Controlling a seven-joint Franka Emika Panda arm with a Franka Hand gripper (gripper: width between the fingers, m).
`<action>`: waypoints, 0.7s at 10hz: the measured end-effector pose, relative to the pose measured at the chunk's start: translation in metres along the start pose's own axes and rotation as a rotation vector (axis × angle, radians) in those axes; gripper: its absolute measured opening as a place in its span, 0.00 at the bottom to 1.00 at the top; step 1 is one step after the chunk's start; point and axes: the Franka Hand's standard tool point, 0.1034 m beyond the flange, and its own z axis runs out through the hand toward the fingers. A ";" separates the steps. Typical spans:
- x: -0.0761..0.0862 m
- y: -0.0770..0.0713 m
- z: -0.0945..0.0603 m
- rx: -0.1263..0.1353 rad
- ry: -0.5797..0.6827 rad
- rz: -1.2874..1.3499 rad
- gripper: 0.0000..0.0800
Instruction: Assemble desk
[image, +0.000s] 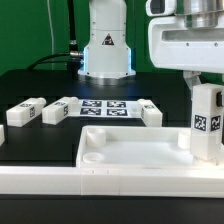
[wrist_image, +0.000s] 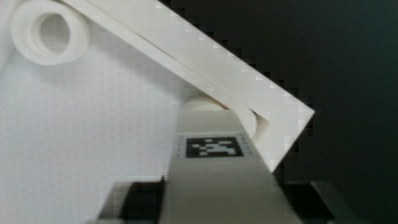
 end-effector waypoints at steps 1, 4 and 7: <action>0.000 0.000 0.000 0.000 0.000 -0.029 0.36; -0.001 0.001 -0.001 -0.026 -0.006 -0.296 0.77; 0.000 0.000 -0.002 -0.029 -0.007 -0.548 0.81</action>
Offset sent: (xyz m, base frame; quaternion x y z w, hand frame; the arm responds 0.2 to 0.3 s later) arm 0.0043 -0.0111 0.0041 -0.0601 0.0184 -0.2980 0.9525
